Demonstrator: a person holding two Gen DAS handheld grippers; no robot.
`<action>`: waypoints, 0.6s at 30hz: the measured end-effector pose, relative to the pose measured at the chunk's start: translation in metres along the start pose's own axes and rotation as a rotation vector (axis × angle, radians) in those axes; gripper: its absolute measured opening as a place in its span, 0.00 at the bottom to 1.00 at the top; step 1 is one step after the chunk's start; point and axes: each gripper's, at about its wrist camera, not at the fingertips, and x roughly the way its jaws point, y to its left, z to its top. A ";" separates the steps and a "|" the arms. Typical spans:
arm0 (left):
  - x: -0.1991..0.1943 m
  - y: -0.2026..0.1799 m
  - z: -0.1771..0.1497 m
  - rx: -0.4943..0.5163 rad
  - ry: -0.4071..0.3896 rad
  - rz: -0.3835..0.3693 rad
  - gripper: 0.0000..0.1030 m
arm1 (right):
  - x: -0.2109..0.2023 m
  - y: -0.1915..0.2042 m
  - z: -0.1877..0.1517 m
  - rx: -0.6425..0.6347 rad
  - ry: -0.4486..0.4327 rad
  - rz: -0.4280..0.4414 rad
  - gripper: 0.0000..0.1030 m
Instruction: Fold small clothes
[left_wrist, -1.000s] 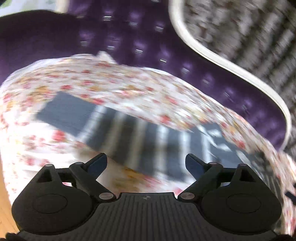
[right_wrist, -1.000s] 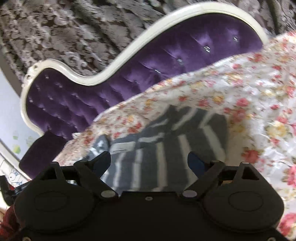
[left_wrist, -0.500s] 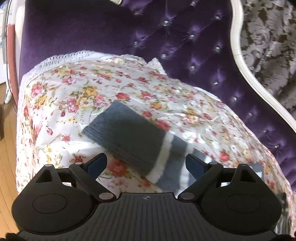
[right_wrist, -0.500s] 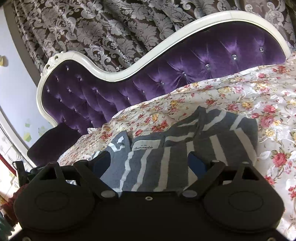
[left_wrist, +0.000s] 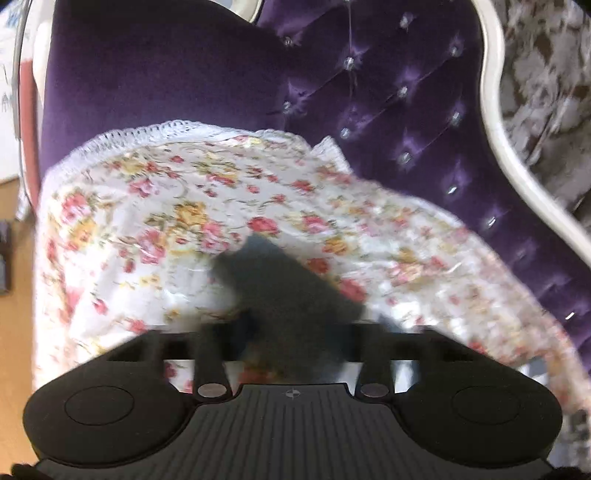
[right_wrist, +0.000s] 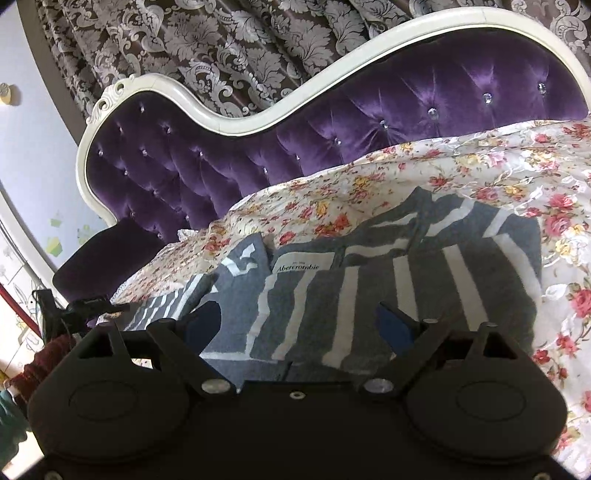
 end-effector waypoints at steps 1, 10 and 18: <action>0.000 0.001 0.001 0.006 0.004 -0.001 0.05 | 0.001 0.001 0.000 -0.003 0.003 -0.002 0.89; -0.077 -0.052 0.005 0.134 -0.106 -0.083 0.05 | -0.001 -0.001 0.004 0.017 0.000 -0.003 0.89; -0.159 -0.153 -0.012 0.298 -0.174 -0.275 0.05 | -0.011 -0.010 0.010 0.037 -0.004 -0.040 0.89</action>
